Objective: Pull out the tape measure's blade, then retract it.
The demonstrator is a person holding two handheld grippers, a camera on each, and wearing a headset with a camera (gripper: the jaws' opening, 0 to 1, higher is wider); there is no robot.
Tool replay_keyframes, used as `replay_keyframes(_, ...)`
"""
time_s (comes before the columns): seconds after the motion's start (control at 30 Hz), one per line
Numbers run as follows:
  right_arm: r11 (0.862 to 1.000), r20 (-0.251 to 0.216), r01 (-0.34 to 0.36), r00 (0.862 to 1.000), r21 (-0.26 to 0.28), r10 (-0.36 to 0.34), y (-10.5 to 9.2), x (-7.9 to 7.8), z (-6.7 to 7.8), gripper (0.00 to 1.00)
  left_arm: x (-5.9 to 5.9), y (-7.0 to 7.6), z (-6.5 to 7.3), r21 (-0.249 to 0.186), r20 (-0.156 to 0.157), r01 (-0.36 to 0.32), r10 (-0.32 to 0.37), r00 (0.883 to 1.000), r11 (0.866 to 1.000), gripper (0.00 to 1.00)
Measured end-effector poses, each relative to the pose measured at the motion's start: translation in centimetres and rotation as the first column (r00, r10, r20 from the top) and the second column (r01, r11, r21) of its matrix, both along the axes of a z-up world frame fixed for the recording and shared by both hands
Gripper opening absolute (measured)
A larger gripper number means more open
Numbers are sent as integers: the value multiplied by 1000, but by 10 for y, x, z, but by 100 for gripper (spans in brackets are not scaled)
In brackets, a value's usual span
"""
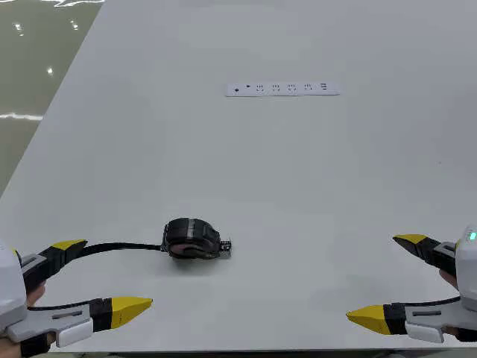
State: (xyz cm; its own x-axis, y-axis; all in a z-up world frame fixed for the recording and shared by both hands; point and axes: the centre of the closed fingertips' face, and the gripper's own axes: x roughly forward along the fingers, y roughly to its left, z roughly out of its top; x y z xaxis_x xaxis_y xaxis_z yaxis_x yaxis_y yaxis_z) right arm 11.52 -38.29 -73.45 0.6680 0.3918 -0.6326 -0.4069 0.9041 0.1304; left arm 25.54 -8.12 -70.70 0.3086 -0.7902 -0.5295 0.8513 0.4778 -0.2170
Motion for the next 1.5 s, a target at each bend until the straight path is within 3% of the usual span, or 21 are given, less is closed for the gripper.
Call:
replay_keyframes(0.97,1000,-4,0,1000,6,0,3,0,1,96,3,3,-1,1,-4,-3,3,1000,1000,93)
replay_keyframes(1.5,1000,-10,-21,1000,19,21,4,3,-6,95,5,-6,-4,9,-15,25,-25,1000,1000,93)
